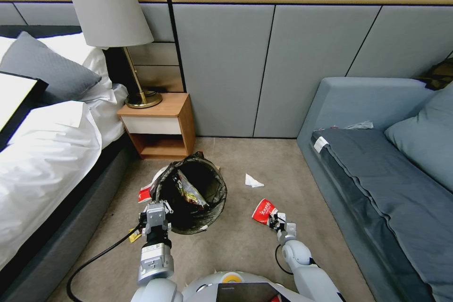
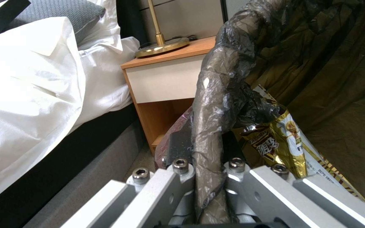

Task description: Pick up the trash bin, then pick up the garbage from the floor and place it into the trash bin.

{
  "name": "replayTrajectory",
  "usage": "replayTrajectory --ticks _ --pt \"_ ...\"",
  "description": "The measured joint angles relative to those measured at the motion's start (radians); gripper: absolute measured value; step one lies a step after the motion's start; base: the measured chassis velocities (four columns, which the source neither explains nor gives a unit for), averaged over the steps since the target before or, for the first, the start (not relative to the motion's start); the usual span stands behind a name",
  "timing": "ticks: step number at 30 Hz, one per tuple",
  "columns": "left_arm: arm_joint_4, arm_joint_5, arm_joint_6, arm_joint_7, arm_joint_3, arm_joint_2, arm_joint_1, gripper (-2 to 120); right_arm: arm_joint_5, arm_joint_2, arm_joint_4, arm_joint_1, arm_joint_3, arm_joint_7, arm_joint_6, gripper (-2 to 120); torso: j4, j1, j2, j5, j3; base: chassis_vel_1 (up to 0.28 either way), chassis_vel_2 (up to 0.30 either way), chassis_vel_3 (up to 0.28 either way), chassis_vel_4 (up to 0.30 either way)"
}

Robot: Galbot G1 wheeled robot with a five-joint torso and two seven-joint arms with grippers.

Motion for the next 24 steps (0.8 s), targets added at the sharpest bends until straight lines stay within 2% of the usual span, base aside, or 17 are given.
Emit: replayTrajectory --ticks 12,17,19,20,23,24 --pt "0.001 0.000 0.000 -0.001 0.002 0.000 -0.001 0 -0.051 0.006 -0.023 0.007 0.001 -0.009 0.042 0 -0.0001 0.000 0.000 0.0000 0.000 0.000 0.000 0.000 0.000" --pt "0.004 0.000 -0.001 -0.001 0.004 0.000 -0.001 0 -0.100 0.008 0.008 -0.013 0.015 0.011 0.063 0 -0.0002 0.000 0.000 0.0000 0.000 0.000 0.000 0.000 0.000" --pt "0.007 0.000 -0.002 -0.001 0.006 -0.001 -0.002 0 -0.096 0.012 0.032 -0.025 0.024 0.037 0.056 8 -0.0003 0.000 0.000 -0.0002 0.000 0.000 0.000 0.000 0.000" --pt "0.007 0.000 -0.002 -0.001 0.006 -0.001 -0.002 0 -0.096 0.012 0.032 -0.025 0.024 0.037 0.056 8 -0.0003 0.000 0.000 -0.0002 0.000 0.000 0.000 0.000 0.000" --pt "0.008 0.001 -0.002 -0.001 0.009 -0.001 -0.002 0 -0.092 0.018 0.034 -0.034 0.040 0.048 0.059 22 -0.0001 0.000 0.000 0.0000 0.000 0.000 0.000 0.000 0.000" --pt "0.008 0.001 -0.002 -0.001 0.009 -0.001 -0.002 0 -0.092 0.018 0.034 -0.034 0.040 0.048 0.059 22 -0.0001 0.000 0.000 0.0000 0.000 0.000 0.000 0.000 0.000"
